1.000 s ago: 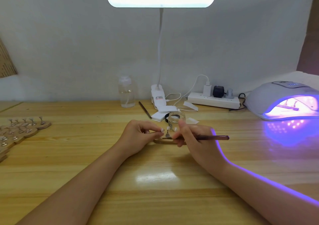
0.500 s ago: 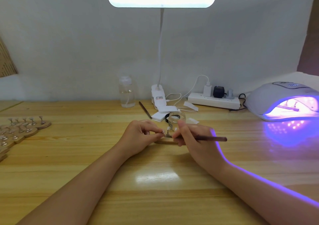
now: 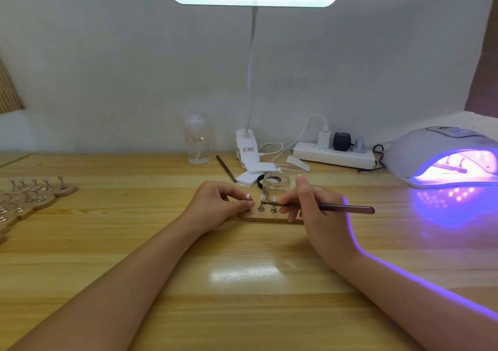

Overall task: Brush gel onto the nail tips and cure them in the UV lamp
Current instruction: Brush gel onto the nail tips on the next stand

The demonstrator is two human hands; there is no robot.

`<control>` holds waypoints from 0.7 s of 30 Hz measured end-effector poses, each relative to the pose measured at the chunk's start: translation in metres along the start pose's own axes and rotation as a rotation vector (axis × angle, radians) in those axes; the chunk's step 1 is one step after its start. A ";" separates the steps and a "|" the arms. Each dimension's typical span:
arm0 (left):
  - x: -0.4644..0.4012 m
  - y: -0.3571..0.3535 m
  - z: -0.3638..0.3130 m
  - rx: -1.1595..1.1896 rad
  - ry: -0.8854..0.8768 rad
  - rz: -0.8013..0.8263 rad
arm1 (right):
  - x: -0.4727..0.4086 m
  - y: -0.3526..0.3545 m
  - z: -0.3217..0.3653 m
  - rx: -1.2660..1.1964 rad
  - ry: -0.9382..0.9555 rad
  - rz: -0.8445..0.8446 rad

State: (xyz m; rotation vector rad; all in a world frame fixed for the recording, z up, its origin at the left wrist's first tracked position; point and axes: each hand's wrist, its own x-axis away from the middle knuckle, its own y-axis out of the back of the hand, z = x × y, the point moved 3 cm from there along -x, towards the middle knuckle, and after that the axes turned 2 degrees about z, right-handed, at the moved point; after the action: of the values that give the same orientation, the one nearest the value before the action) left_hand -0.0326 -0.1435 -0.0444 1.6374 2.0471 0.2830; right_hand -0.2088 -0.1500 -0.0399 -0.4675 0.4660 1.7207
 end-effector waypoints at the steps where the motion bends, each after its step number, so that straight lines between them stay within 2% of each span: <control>1: 0.000 0.000 0.001 -0.007 0.007 0.000 | 0.000 0.000 0.000 0.001 0.001 0.000; 8: -0.004 0.001 0.001 -0.094 0.050 0.087 | 0.000 0.002 0.001 -0.004 -0.001 -0.016; 12: -0.008 -0.006 -0.003 -0.129 0.007 0.154 | -0.007 0.008 0.004 -0.004 0.000 -0.056; 16: -0.012 -0.016 -0.005 -0.128 -0.062 0.157 | -0.028 0.020 0.007 0.084 0.001 -0.097; 21: -0.013 -0.019 -0.006 -0.072 -0.095 0.176 | -0.057 0.029 0.004 0.235 -0.062 -0.029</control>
State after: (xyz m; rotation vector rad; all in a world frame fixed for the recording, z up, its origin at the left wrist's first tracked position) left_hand -0.0496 -0.1600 -0.0444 1.7545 1.8062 0.3284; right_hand -0.2272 -0.2002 -0.0035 -0.2498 0.6056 1.6232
